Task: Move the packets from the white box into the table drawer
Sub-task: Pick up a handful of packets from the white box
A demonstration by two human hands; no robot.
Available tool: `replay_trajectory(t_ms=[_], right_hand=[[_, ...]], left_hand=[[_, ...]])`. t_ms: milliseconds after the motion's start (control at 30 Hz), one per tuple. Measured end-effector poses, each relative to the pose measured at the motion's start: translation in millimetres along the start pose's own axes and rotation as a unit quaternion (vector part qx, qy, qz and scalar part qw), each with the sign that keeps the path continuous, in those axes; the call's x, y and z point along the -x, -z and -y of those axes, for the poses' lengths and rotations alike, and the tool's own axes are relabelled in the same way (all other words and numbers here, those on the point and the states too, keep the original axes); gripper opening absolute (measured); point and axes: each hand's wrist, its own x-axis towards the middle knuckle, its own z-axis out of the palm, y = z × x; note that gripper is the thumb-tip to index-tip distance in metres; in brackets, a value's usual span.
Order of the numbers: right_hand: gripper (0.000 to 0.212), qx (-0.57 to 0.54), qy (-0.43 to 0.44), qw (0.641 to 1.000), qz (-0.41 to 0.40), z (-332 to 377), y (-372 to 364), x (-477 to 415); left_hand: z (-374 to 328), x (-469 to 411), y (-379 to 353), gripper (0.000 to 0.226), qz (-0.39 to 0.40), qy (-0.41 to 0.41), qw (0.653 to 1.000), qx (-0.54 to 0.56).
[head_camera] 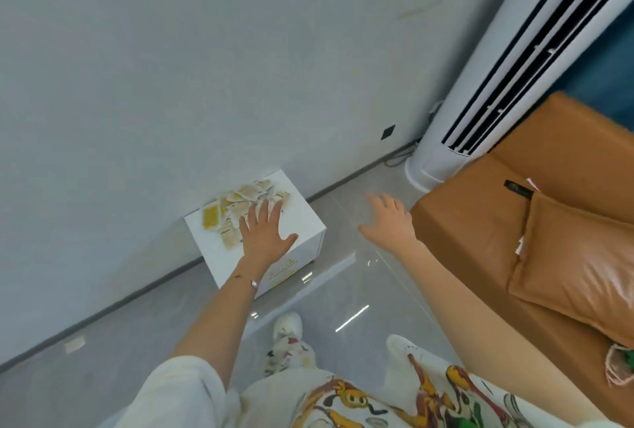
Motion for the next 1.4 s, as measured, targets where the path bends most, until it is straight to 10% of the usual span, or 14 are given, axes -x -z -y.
replay_trajectory(t_ms=[867, 1400], right_hand=[[0.077, 0.056, 0.142, 0.976, 0.153, 148, -48, -248], [0.082, -0.009, 0.034, 0.956, 0.292, 149, -249, -388]], left_hand=[[149, -132, -3, 0.085, 0.030, 0.244, 0.966, 0.082], [231, -215, -196, 0.098, 0.134, 0.385, 0.892, 0.197]])
